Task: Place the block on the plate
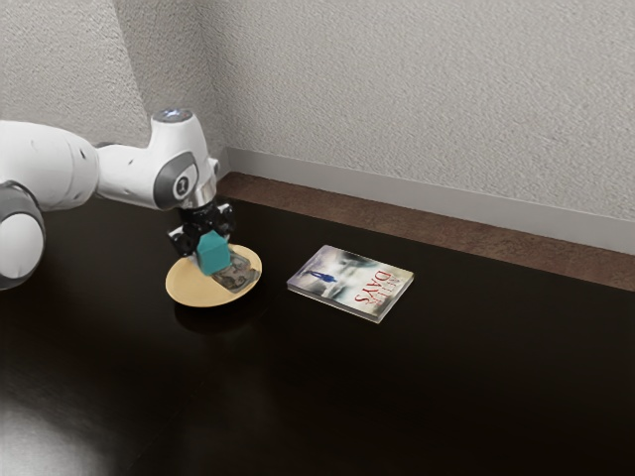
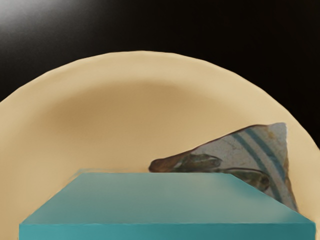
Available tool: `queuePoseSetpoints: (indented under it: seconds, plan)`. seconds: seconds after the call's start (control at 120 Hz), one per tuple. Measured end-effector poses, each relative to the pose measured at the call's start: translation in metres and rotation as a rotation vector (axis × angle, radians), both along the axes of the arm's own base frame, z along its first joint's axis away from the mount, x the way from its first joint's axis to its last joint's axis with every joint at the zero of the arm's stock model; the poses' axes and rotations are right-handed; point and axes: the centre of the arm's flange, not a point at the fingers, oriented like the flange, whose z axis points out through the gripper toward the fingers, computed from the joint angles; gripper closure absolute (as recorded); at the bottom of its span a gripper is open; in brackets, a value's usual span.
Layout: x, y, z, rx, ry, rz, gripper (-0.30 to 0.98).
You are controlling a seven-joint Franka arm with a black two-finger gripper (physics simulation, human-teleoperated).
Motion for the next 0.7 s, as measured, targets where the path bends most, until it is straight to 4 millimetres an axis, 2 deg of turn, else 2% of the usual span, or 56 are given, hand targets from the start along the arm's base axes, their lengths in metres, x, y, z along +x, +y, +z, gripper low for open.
queuePoseSetpoints:
  seconds: [0.167, 0.233, 0.3, 0.375, 0.433, 0.508, 0.592, 0.7]
  plan:
    - [-0.004, -0.006, 0.019, -0.017, -0.018, -0.087, 0.13]
    - [-0.013, -0.010, 0.038, -0.016, -0.028, -0.120, 0.10]
    - [-0.020, -0.033, 0.069, -0.016, -0.027, -0.178, 0.07]
    - [-0.032, -0.063, 0.119, -0.015, -0.028, -0.253, 0.05]
    - [-0.042, -0.085, 0.150, -0.009, -0.026, -0.321, 0.04]
    - [-0.058, -0.104, 0.187, 0.008, -0.031, -0.419, 0.03]
    - [-0.078, -0.114, 0.213, 0.038, -0.019, -0.521, 0.02]
    - [-0.102, -0.121, 0.232, 0.076, 0.008, -0.632, 0.01]
